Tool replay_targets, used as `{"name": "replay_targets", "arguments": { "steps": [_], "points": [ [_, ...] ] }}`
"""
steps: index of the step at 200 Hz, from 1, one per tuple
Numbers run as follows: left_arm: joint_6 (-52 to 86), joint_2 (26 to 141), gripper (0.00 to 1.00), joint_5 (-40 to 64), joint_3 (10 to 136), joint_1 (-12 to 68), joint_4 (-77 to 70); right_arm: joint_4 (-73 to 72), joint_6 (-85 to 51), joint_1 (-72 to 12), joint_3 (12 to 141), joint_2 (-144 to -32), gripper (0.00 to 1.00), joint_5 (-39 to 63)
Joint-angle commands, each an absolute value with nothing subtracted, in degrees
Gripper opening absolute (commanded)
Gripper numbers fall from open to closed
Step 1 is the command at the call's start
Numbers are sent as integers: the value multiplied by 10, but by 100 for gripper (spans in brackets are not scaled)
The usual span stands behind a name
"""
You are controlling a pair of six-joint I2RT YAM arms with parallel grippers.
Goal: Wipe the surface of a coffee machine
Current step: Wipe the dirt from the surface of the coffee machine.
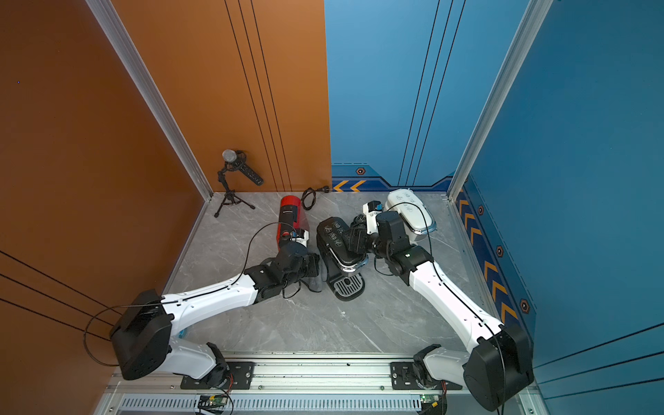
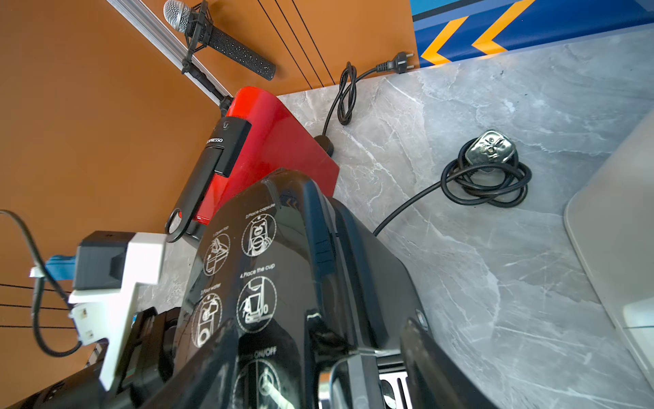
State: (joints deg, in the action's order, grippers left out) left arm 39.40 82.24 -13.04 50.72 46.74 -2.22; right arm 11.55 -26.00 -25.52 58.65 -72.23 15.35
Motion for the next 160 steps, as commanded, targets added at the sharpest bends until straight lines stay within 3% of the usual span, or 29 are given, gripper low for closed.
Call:
{"name": "replay_targets", "arguments": {
  "steps": [1, 123, 160],
  "points": [
    [405, 815, 0, -137, 505, 478, -63, 134, -263, -252, 578, -709, 73, 150],
    [453, 888, 0, -137, 459, 474, -142, 82, -266, -226, 550, -756, 73, 178],
    [431, 846, 0, -142, 478, 472, -141, 79, -263, -217, 553, -760, 73, 188]
  ]
}}
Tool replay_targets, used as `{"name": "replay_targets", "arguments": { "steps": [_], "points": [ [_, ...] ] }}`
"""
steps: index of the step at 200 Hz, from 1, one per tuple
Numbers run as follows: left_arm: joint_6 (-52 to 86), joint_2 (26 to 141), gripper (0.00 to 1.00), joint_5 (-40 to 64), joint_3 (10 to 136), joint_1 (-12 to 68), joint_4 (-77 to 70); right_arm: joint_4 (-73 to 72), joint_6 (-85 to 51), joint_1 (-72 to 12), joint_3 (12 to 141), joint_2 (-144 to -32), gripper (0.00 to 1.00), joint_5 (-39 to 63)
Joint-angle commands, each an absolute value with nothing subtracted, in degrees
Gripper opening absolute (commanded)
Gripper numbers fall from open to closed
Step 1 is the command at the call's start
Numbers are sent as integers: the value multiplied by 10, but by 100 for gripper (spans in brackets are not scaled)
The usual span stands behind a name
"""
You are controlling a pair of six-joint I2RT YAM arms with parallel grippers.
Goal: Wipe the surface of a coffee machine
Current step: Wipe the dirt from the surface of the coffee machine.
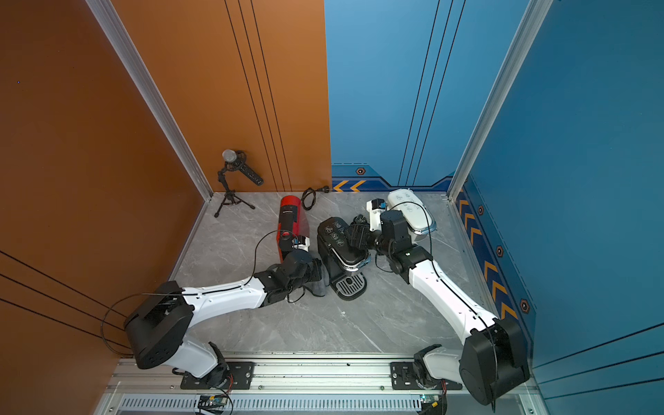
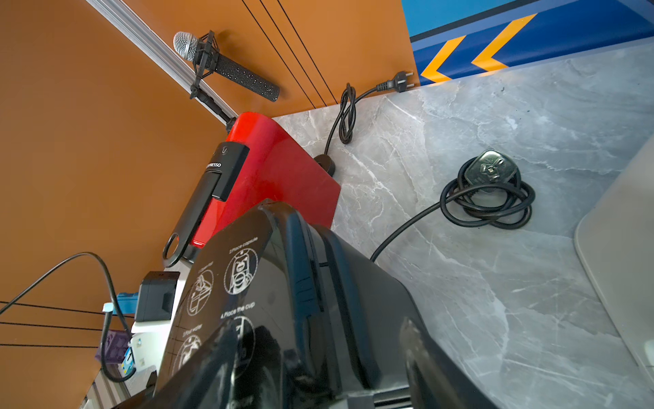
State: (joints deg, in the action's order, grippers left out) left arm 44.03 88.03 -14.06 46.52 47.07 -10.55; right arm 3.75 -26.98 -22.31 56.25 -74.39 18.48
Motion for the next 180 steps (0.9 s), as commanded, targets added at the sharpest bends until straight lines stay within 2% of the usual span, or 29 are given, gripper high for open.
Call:
{"name": "replay_targets", "arguments": {
  "steps": [1, 42, 68, 180],
  "points": [
    [430, 844, 0, -142, 479, 472, -141, 79, -263, -217, 553, -761, 73, 189],
    [413, 771, 0, -176, 489, 485, -140, 80, -258, -210, 560, -767, 73, 199],
    [423, 769, 0, -181, 487, 492, -140, 78, -255, -209, 560, -774, 73, 205],
    [529, 930, 0, -142, 476, 536, -153, 70, -251, -206, 550, -780, 73, 210]
  ]
}}
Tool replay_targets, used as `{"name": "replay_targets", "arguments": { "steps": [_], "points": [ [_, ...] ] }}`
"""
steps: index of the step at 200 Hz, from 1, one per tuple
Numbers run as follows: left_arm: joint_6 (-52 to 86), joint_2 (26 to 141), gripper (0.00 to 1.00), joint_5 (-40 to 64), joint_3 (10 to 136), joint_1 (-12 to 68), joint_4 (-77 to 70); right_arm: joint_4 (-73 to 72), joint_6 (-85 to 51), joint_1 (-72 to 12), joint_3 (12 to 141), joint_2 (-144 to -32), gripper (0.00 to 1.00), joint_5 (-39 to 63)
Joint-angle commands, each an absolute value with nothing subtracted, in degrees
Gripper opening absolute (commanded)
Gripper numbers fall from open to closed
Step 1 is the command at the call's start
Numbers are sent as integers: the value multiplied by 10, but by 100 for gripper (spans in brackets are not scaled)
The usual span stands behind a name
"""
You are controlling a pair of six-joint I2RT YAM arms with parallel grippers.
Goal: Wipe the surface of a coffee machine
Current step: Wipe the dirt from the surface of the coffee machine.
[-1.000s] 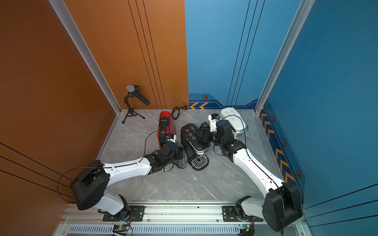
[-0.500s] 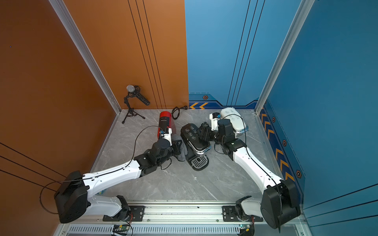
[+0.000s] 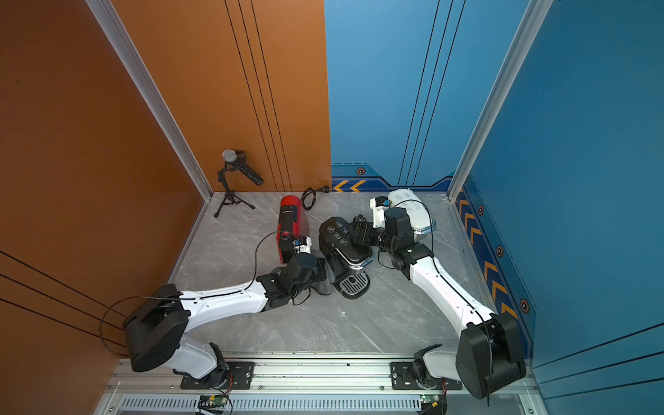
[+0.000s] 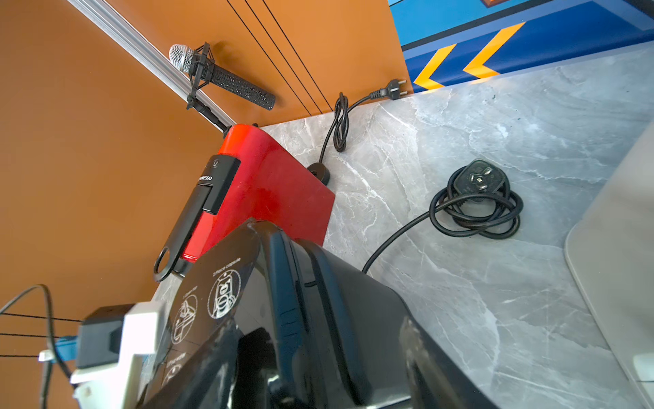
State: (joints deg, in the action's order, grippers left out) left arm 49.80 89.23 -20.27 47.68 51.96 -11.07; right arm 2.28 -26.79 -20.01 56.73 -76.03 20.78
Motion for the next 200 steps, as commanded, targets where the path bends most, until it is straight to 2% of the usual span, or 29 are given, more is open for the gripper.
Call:
{"name": "replay_targets", "arguments": {
  "steps": [1, 70, 157, 200],
  "points": [
    [530, 931, 0, -141, 476, 536, -153, 70, -251, -206, 550, -780, 73, 209],
    [484, 917, 0, -137, 516, 504, -156, 72, -250, -202, 548, -769, 73, 213],
    [441, 1020, 0, -71, 661, 469, -157, 77, -249, -199, 539, -758, 73, 206],
    [414, 966, 0, -85, 641, 466, -156, 78, -247, -196, 539, -758, 73, 204]
  ]
}}
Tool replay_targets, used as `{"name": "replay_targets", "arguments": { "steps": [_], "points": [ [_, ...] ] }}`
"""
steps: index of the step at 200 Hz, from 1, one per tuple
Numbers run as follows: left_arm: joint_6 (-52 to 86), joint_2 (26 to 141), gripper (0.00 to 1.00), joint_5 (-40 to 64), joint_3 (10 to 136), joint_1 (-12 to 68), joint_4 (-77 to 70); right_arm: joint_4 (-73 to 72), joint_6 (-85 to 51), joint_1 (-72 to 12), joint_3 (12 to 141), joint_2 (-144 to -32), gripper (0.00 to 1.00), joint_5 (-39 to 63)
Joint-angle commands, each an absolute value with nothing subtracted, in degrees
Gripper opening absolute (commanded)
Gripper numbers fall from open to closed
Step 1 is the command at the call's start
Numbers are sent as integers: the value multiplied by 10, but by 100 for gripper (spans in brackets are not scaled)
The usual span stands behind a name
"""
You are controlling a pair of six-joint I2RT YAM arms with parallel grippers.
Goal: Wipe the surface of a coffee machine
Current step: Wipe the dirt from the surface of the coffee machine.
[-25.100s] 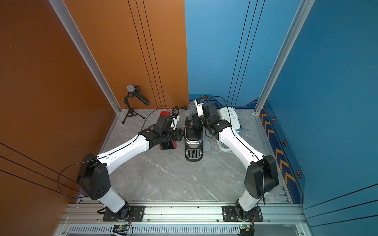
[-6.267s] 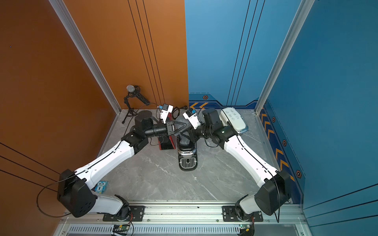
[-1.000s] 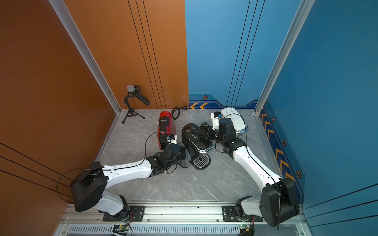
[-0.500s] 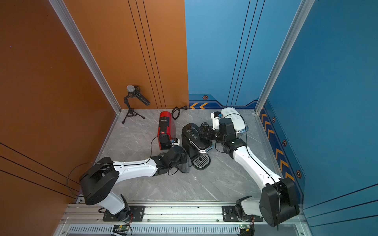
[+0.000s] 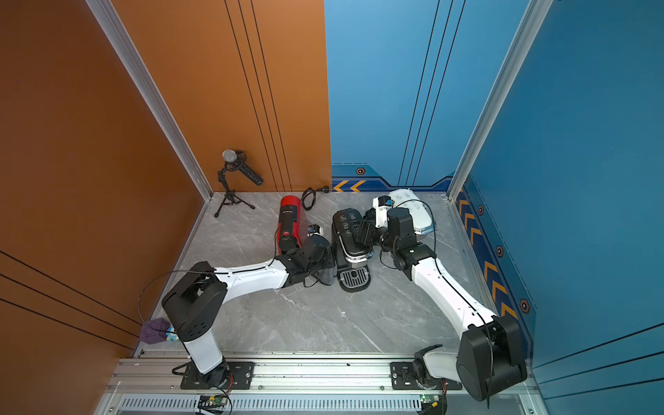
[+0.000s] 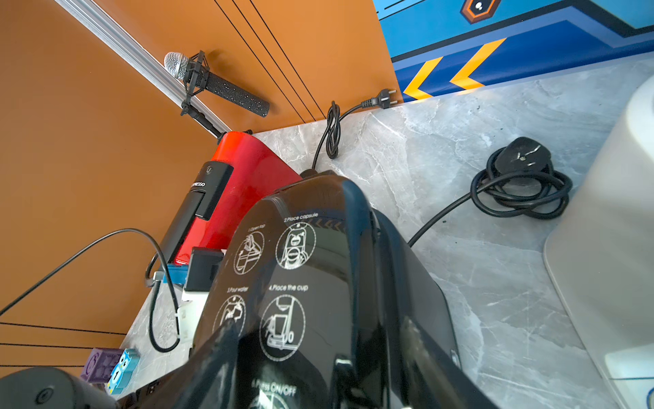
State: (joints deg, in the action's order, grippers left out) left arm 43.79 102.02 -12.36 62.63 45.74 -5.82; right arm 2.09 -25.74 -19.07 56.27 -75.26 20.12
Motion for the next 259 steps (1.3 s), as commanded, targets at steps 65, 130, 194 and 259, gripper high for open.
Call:
{"name": "replay_targets", "arguments": {
  "steps": [65, 130, 194, 259],
  "points": [
    [390, 861, 0, -107, 633, 473, -156, 74, -249, -195, 542, -761, 73, 207],
    [417, 928, 0, -98, 625, 474, -157, 76, -248, -192, 537, -756, 73, 206],
    [448, 982, 0, -88, 594, 483, -156, 75, -249, -190, 536, -758, 73, 210],
    [470, 988, 0, -89, 546, 498, -157, 74, -251, -190, 540, -758, 73, 215]
  ]
}}
